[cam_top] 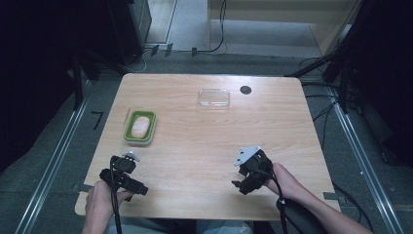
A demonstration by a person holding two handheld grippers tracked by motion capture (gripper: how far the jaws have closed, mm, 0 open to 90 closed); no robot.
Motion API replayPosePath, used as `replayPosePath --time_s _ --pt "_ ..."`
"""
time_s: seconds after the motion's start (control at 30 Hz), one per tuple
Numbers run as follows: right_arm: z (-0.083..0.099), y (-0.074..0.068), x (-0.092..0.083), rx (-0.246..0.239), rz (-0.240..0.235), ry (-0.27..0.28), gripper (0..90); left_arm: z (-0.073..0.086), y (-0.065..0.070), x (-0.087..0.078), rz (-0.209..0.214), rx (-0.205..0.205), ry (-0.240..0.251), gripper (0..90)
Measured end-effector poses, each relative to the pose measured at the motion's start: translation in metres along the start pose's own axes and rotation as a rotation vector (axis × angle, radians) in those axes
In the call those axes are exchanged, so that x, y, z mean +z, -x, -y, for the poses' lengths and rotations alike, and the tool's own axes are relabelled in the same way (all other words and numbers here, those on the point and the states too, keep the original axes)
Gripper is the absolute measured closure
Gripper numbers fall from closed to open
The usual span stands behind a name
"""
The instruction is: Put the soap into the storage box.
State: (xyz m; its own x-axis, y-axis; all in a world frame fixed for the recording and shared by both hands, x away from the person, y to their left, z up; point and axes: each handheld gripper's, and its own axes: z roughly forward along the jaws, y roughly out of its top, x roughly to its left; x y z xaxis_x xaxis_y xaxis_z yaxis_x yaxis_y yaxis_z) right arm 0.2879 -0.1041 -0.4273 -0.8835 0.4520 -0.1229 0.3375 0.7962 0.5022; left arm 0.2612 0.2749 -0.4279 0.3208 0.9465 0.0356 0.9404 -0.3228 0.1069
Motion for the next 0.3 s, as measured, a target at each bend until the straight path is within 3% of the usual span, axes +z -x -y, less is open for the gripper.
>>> replayPosePath --time_s 0.3 --pt "0.0003 0.0008 0.0003 0.004 0.002 0.005 14.0 0.0048 -0.0010 0.0026 -0.005 -0.003 0.006 1.4"
